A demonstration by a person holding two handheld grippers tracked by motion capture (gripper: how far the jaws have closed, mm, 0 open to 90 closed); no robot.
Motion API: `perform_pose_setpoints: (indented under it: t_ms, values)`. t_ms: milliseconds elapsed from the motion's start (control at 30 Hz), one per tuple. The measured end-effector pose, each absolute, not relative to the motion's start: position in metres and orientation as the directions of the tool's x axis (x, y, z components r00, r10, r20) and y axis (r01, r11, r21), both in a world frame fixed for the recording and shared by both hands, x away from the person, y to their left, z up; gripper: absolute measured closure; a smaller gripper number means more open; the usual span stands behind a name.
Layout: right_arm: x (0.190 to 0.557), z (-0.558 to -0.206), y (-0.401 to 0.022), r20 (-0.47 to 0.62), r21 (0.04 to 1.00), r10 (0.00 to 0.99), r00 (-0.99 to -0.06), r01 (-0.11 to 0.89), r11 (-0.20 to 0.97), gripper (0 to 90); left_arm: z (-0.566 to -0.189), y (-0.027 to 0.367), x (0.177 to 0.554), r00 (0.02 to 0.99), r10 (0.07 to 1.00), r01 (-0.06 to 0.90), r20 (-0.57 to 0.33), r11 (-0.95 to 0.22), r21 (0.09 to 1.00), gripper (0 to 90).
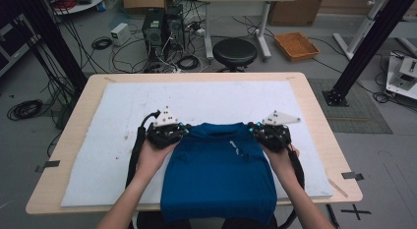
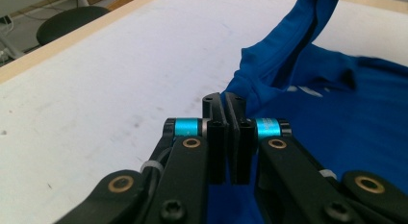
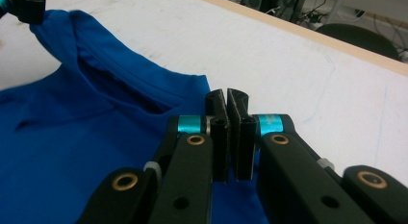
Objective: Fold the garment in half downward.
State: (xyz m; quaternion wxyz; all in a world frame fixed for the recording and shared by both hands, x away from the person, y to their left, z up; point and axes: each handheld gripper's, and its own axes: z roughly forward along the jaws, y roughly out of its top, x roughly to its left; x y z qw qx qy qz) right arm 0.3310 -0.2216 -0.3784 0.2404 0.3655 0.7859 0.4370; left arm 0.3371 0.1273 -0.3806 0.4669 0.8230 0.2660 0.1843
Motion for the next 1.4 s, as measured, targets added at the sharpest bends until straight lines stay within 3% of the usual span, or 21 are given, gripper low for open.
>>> perform_pose_setpoints:
  t_ms: [300,733,900,967,1100,1400]
  values:
    - [0.256,-0.4,-0.228,-0.131,0.851,0.754,-0.644,0.317,0.419,88.2,-0.402,0.127,0.272,0.83,0.539,0.187,0.145,-0.513,0.838,87.6]
    - [0.199,-0.426,-0.227,-0.173,0.795,0.718,-0.674,0.335,0.506,87.1,-0.431,0.117,0.22,0.877,0.424,0.108,0.225,-0.632,0.767,86.6]
    - [0.186,-0.426,-0.23,-0.158,0.8,0.712,-0.684,0.335,0.499,74.7,-0.435,0.118,0.209,0.884,0.412,0.116,0.22,-0.649,0.752,76.6]
    - [0.183,-0.422,-0.232,-0.162,0.807,0.717,-0.678,0.327,0.492,70.4,-0.433,0.122,0.209,0.877,0.437,0.138,0.202,-0.63,0.764,68.0]
    - [0.198,-0.411,-0.243,-0.154,0.836,0.764,-0.626,0.329,0.438,63.7,-0.425,0.133,0.225,0.836,0.529,0.204,0.143,-0.542,0.816,59.4]
    - [0.291,-0.408,-0.266,0.029,0.845,0.868,-0.496,0.476,0.243,58.6,-0.42,0.156,0.301,0.685,0.726,0.405,-0.061,-0.31,0.86,53.1]
